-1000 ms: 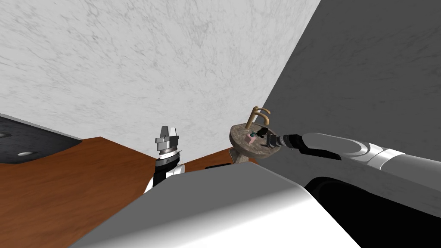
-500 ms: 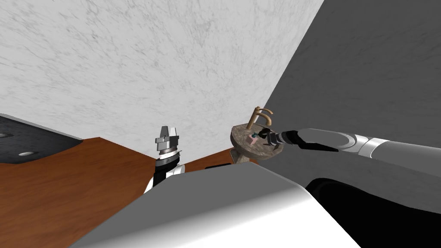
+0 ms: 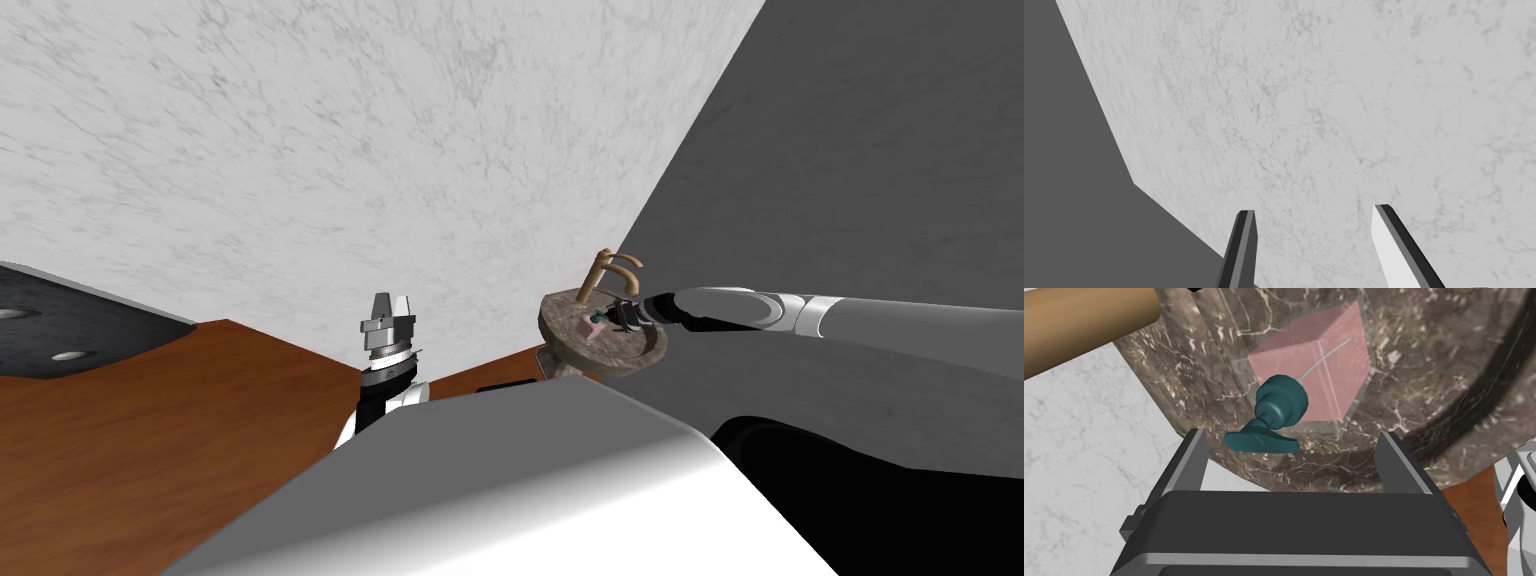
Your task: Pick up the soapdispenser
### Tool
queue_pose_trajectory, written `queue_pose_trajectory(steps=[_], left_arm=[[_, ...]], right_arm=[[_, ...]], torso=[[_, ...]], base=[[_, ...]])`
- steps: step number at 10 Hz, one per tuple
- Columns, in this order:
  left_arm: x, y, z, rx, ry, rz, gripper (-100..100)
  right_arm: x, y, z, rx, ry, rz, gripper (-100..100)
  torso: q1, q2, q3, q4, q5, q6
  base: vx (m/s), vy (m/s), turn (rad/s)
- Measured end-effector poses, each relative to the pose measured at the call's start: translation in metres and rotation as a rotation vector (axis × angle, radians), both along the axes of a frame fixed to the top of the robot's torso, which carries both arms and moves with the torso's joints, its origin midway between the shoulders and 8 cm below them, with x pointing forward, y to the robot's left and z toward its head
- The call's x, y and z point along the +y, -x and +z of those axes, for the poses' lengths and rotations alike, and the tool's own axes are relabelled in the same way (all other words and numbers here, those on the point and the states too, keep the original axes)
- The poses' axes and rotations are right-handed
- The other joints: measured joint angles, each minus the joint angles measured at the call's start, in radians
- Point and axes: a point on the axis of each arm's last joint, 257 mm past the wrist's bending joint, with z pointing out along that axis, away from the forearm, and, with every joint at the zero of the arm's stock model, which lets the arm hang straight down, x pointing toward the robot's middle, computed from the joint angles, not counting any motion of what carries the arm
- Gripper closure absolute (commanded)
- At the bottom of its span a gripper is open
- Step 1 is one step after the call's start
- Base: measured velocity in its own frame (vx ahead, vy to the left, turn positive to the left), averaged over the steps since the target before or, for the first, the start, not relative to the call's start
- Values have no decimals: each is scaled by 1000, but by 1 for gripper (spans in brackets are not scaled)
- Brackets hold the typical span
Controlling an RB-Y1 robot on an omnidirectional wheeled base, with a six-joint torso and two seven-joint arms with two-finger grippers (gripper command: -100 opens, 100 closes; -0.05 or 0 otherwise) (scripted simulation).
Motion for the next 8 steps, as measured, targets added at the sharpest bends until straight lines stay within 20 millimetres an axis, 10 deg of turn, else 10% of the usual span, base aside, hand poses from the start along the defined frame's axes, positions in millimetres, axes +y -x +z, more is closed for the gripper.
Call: queue_pose_trajectory(steps=[1, 2, 3, 7, 8], left_arm=[[0, 0, 0, 0, 0, 0, 0], [0, 0, 0, 0, 0, 0, 0], [0, 0, 0, 0, 0, 0, 0], [0, 0, 0, 0, 0, 0, 0], [0, 0, 0, 0, 0, 0, 0]], right_arm=[[-1, -4, 1, 8, 29, 25, -100], [-1, -5, 1, 9, 31, 28, 0], [0, -5, 1, 8, 31, 28, -100], [-10, 12, -17, 10, 31, 8, -100], [-10, 12, -18, 8, 31, 8, 100]], torso=[[0, -1, 0, 0, 0, 0], [-1, 1, 1, 0, 0, 0], [-2, 3, 2, 1, 0, 0], [-2, 1, 1, 0, -1, 0], [-2, 3, 1, 1, -1, 0]], base=[[30, 18, 9], [6, 3, -1], [42, 11, 63], [39, 4, 42], [0, 0, 0]])
